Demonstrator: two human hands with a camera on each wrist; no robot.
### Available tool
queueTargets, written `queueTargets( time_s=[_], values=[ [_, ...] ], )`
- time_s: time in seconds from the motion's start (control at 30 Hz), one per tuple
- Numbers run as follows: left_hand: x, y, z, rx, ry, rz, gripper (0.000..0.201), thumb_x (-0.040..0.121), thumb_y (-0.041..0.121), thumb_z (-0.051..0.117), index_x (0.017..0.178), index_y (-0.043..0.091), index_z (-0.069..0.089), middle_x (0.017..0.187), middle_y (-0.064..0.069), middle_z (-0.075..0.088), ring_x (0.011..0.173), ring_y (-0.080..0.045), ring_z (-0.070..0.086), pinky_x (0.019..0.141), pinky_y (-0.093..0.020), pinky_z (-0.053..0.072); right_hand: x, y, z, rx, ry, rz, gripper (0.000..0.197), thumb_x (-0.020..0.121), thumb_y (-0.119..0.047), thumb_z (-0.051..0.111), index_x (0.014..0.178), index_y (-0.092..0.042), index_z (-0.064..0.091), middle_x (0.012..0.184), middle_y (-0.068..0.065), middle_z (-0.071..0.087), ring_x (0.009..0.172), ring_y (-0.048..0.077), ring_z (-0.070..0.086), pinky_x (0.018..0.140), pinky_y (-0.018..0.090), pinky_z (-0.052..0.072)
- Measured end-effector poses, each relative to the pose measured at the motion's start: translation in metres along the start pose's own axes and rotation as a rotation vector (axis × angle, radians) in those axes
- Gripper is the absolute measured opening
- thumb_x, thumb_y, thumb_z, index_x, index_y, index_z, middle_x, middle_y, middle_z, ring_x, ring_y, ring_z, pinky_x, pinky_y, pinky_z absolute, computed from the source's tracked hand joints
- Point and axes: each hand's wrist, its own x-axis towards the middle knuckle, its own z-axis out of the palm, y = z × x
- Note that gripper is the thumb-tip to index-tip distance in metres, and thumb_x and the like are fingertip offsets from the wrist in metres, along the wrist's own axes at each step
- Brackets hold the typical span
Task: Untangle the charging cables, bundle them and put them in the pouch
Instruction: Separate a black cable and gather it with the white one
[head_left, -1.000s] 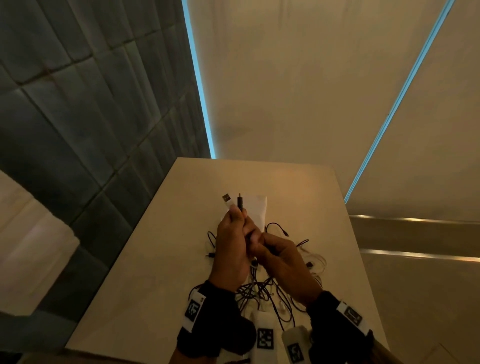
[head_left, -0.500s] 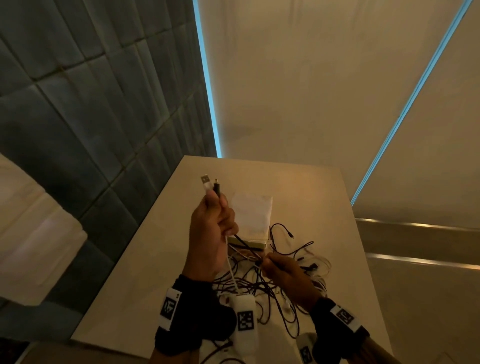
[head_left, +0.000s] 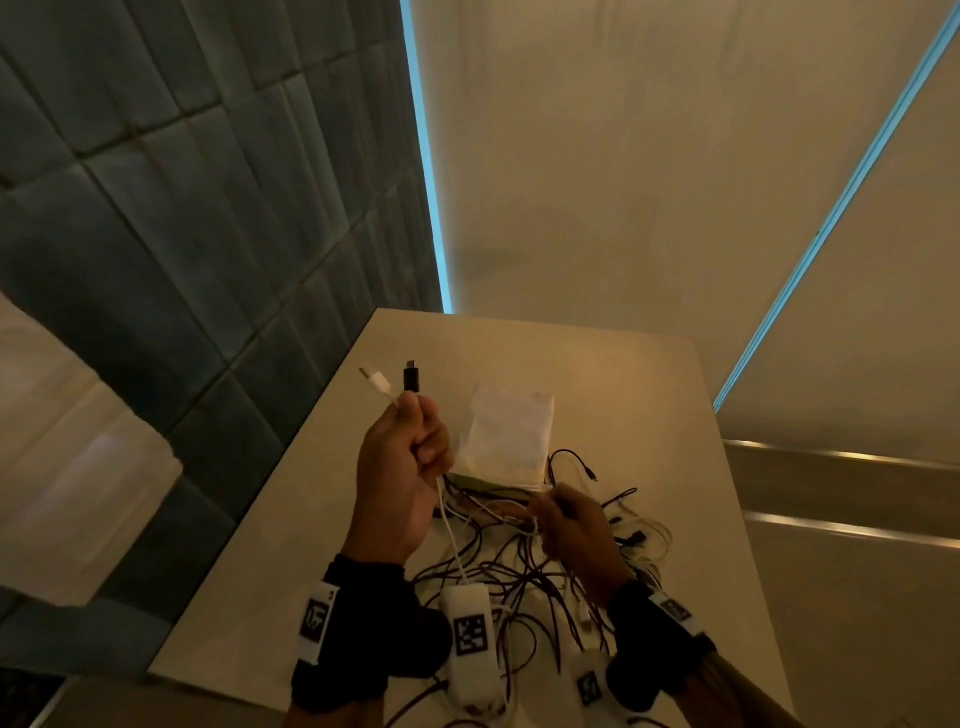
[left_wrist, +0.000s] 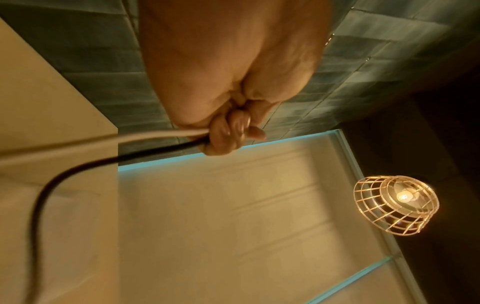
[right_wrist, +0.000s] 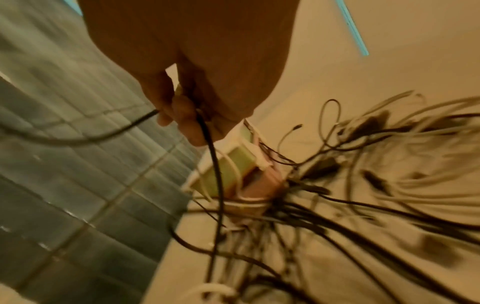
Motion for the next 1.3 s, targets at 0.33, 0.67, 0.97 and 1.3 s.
queueTargets(
  time_s=[0.33, 0.67, 0.97, 1.3],
  values=[
    [-0.002, -0.008, 0.015, 0.201, 0.091, -0.142, 0.035, 0.102, 0.028, 0.035, 0.072, 0.014, 0.047, 0.068, -0.007, 0.067, 0.064, -0.020, 0.062, 0.059, -0.032, 0.043, -0.007, -0.122, 0.022, 0.112, -0.162, -0.379, 0.014, 0.091, 0.000, 0.060, 0.079, 0.007, 0.059, 0.069, -0.006, 0.065, 0.059, 0.005, 0.060, 0.056, 0.019, 0.050],
    [0.002, 0.009, 0.015, -0.334, -0.121, -0.071, 0.037, 0.103, 0.026, 0.031, 0.072, 0.017, 0.048, 0.060, 0.005, 0.044, 0.048, -0.007, 0.032, 0.046, -0.019, 0.031, -0.002, -0.037, 0.011, 0.019, -0.260, -0.263, 0.035, 0.095, -0.027, 0.054, 0.066, -0.006, 0.051, 0.061, 0.000, 0.041, 0.057, 0.011, 0.038, 0.055, 0.027, 0.032],
    [0.003, 0.004, 0.009, -0.305, -0.053, 0.013, 0.036, 0.103, 0.024, 0.032, 0.071, 0.016, 0.047, 0.058, 0.007, 0.037, 0.041, -0.003, 0.026, 0.041, -0.017, 0.026, 0.004, 0.008, 0.013, 0.021, -0.206, -0.091, 0.030, 0.096, -0.019, 0.049, 0.068, -0.024, 0.057, 0.057, -0.014, 0.046, 0.051, 0.000, 0.038, 0.051, 0.015, 0.032],
    [0.000, 0.013, -0.004, -0.122, 0.040, 0.101, 0.032, 0.102, 0.025, 0.034, 0.073, 0.017, 0.046, 0.058, 0.007, 0.038, 0.048, -0.006, 0.028, 0.048, -0.020, 0.025, 0.002, 0.034, 0.015, -0.051, -0.066, 0.026, 0.030, 0.098, -0.013, 0.052, 0.071, -0.023, 0.062, 0.065, -0.012, 0.055, 0.061, -0.001, 0.048, 0.060, 0.018, 0.039]
  ],
)
